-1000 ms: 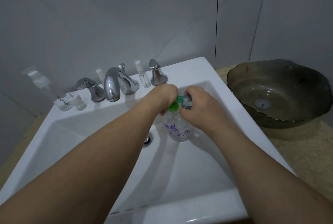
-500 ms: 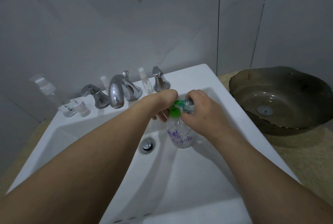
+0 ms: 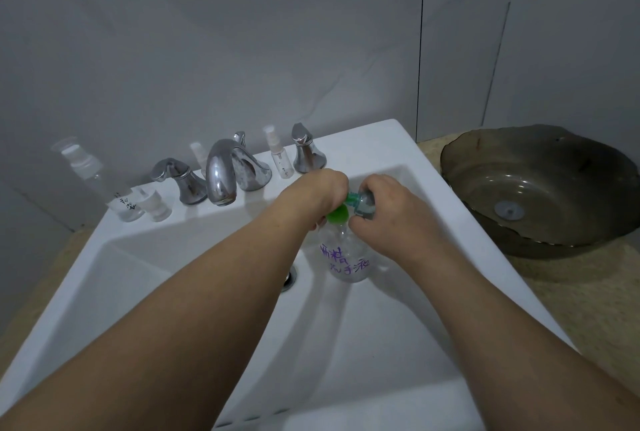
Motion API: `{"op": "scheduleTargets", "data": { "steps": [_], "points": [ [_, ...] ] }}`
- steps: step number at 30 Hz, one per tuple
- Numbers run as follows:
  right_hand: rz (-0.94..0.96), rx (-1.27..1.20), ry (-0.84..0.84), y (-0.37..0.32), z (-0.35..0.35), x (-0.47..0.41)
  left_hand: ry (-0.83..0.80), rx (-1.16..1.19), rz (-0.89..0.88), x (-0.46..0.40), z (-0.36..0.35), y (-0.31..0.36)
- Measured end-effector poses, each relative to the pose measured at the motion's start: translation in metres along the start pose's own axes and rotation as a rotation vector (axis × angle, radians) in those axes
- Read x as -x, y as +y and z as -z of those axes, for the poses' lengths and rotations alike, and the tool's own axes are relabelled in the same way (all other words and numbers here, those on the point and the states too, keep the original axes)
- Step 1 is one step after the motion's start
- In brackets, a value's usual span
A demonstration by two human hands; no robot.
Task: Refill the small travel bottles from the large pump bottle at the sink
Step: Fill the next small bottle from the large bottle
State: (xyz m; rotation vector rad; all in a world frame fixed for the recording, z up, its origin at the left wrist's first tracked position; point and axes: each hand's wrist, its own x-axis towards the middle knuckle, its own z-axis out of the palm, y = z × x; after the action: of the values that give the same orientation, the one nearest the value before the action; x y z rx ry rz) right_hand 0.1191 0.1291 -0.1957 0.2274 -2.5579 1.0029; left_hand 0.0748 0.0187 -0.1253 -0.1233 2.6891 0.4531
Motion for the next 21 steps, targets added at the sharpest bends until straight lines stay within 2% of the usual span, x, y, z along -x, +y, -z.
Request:
{"op": "scheduleTargets", "data": {
  "steps": [4,11,21],
  "points": [
    [-0.006,0.01,-0.003,-0.002,0.001,0.0,0.0,0.026,-0.031,0.001,0.0,-0.003],
    [0.026,-0.013,0.023,-0.004,0.002,-0.001,-0.113,0.192,0.051,0.006,0.011,-0.01],
    [-0.005,-0.002,0.014,-0.002,0.004,0.002,-0.054,0.171,0.044,0.006,0.009,-0.006]
  ]
}}
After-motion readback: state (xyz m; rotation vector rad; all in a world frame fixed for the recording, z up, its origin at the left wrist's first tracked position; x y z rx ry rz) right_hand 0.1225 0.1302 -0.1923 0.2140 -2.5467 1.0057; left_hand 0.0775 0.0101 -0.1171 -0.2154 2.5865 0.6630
